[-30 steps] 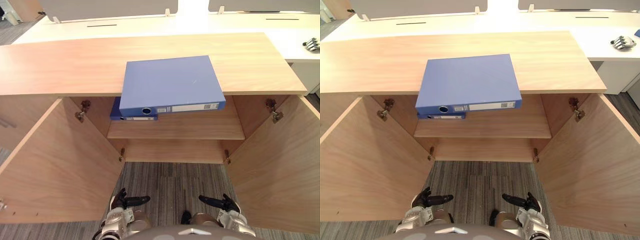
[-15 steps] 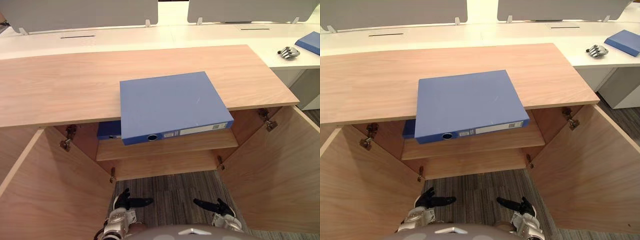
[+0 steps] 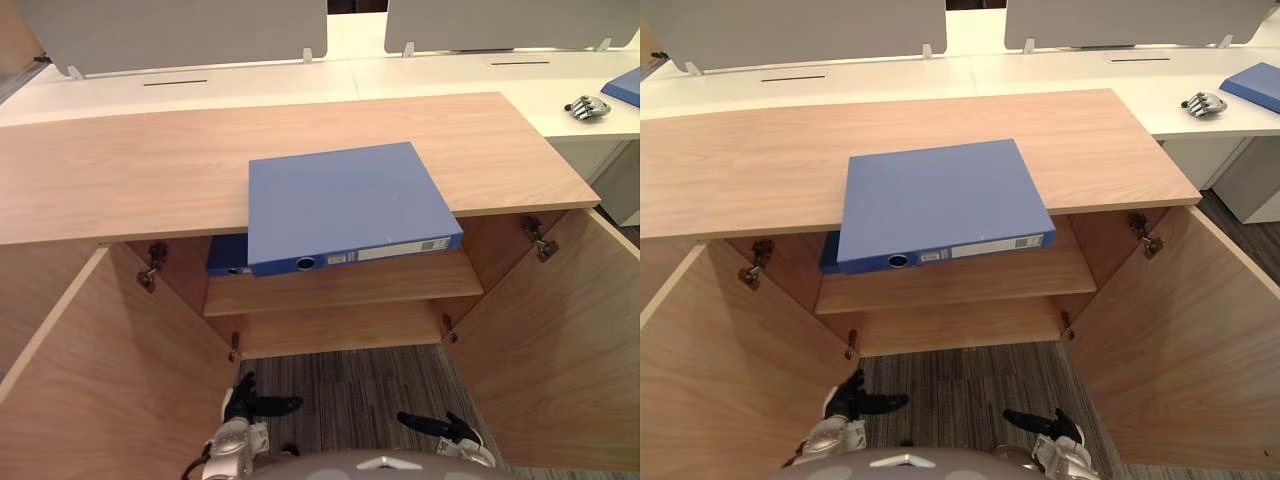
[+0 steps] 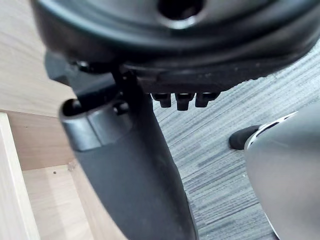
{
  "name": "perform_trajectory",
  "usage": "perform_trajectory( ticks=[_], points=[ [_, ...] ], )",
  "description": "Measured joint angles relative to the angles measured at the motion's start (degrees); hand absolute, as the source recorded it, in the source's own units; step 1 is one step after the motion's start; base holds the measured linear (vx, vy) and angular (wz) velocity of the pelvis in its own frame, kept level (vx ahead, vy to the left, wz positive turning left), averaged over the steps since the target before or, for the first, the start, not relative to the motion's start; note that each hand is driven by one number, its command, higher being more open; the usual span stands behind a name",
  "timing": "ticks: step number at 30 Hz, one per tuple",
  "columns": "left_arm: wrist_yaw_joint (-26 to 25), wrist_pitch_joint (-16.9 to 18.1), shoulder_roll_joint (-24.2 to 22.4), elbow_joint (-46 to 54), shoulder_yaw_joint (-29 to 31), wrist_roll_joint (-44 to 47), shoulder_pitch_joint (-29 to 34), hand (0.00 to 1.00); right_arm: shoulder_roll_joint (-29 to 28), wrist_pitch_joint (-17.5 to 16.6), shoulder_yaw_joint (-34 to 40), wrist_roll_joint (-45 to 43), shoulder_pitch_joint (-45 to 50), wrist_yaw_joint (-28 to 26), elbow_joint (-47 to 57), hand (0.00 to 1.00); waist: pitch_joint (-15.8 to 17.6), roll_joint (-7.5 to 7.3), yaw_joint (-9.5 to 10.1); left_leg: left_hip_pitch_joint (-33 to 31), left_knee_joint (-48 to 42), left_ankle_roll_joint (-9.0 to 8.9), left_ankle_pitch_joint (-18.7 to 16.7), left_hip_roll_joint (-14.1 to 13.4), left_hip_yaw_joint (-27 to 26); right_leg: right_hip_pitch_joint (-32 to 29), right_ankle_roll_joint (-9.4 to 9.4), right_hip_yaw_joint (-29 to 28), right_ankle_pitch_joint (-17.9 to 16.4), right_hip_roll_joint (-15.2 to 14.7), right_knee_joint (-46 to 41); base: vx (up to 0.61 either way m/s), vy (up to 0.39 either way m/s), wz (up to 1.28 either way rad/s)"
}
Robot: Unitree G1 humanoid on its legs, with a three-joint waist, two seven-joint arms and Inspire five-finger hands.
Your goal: Walk over to the cabinet, pick up the folder, carry it to the office cabinet, place the folder inside the office cabinet, then close the office cabinet door
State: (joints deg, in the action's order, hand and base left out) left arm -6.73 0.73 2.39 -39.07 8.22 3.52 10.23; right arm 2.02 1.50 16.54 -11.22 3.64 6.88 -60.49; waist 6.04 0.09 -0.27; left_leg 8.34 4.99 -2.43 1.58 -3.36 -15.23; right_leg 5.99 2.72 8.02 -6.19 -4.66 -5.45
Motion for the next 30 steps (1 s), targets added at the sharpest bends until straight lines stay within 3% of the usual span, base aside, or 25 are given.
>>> perform_trajectory(
  ticks=[4,16,23,30],
  points=[
    [-1.8,1.0,1.2,16.0,0.4,2.2,4.7,1.0,0.0,-0.1,-0.5,0.0,0.9,0.0,1.4,1.0,0.1,0.25,0.43,-0.4,0.0,0.47,0.3,0.7,1.5,0.1,0.09,1.0,0.0,-0.7,0.0,-0.07,0.023,0.16],
    [-4.4,5.1,-0.6,46.2,-0.9,3.4,9.6,1.0,-0.1,-0.3,-2.5,2.2,2.9,-0.1,3.6,1.0,0.4,0.39,2.73,1.4,0.0,0.59,0.4,1.0,3.3,3.4,0.31,2.6,-0.4,-1.2,0.5,-0.01,-0.001,0.09],
    [-5.3,6.8,0.1,55.1,-1.8,-2.3,10.1,1.0,0.1,-0.4,-2.5,2.2,3.8,-0.6,3.4,1.0,-0.2,0.47,3.01,2.0,0.0,0.46,0.3,0.6,3.4,4.2,0.3,2.4,-0.7,-0.7,0.2,-0.02,-0.02,0.0],
    [-5.4,7.5,3.6,58.3,-4.2,-7.8,10.8,1.0,0.9,-0.5,-2.5,2.3,2.9,-1.0,0.7,1.0,-1.5,0.75,2.89,2.0,0.0,0.43,0.3,0.5,3.3,4.1,0.28,1.5,-0.6,-0.3,0.3,0.0,-0.002,0.0]
  ],
)
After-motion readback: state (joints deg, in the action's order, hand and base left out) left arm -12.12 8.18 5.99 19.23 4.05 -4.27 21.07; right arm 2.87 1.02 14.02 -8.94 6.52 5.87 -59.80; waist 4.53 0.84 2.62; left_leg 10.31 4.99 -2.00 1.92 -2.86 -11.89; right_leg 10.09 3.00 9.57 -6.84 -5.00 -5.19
